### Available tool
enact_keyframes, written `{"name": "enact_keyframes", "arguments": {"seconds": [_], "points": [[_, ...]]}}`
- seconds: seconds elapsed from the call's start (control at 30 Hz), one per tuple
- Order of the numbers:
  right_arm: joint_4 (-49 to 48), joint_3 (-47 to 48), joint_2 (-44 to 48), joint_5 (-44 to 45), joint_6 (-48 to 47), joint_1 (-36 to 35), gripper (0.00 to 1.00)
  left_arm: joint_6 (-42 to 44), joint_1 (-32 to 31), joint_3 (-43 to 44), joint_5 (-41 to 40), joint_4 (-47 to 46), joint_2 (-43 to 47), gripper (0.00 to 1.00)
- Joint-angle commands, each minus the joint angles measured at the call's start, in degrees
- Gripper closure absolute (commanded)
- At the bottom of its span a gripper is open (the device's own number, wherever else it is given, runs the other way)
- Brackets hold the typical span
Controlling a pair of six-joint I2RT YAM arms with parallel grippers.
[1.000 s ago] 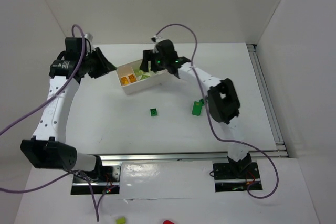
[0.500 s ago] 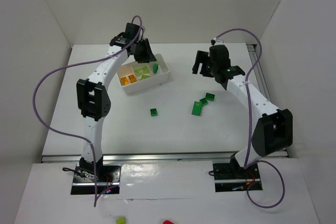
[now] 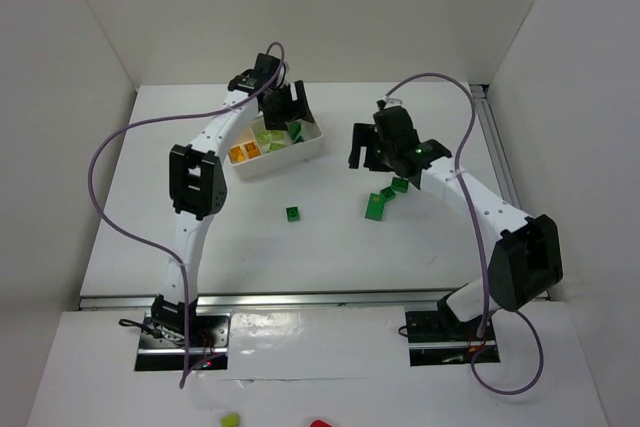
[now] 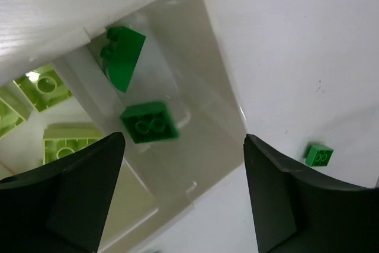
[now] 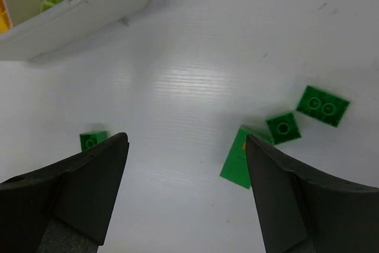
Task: Sort the legos into containers by color
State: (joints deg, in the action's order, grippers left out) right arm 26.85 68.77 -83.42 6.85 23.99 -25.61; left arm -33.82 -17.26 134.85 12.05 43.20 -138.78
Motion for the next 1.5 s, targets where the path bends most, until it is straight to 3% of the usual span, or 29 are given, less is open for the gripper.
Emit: {"name": "enact_keyframes", "arguments": {"seconds": [0.0,0.2,0.33,0.5,0.63,0.87,1.0,1.03,1.1,1.33,1.47], "points": [[-1.71,0.22,-0.6,0.18,1.58,-5.75,0.13,1.13,-0.76,-0.55,-0.19,-0.49,7.1,0.08],[-7.51,0.22,-8.24,-1.05,2.12,-15.52,0.12,3.85,-0.76,-2.91,-7.03,5.56,17.12,0.08],[-10.32,3.29,-15.27,-1.75,1.07,-21.14,0.1,2.28,4.05,-12.39,-12.4,6.63,28.89,0.08],[-11.47,7.86,-23.36,-0.7,1.06,-23.7,0.1,2.27,7.94,-23.38,-13.9,7.16,41.54,0.09],[-12.09,10.5,-28.37,0.18,0.54,-25.54,0.1,3.41,9.43,-26.29,-15.13,7.69,45.08,0.09],[-9.89,14.1,-33.83,4.05,1.68,-26.78,0.37,4.03,10.66,-28.32,-14.52,7.69,45.62,0.09],[-7.61,15.25,-35.15,6.24,1.68,-27.3,0.59,4.03,11.19,-28.32,-14.52,7.69,45.09,0.1],[-6.99,15.25,-34.63,6.77,1.68,-27.3,0.7,4.55,11.19,-28.32,-14.52,7.69,45.09,0.1],[-6.38,15.78,-32.18,9.04,1.68,-27.3,0.78,4.56,11.19,-27.71,-14.52,7.69,45.09,0.1],[-3.82,23.24,-27.59,11.6,-2.27,-20.72,0.79,5.79,11.72,-28.4,-14.52,8.22,45.62,0.1],[-3.3,35.07,-32.85,11.08,-5.61,-15.45,0.79,5.79,11.72,-31.21,-13.9,8.22,46.84,0.1]]}}
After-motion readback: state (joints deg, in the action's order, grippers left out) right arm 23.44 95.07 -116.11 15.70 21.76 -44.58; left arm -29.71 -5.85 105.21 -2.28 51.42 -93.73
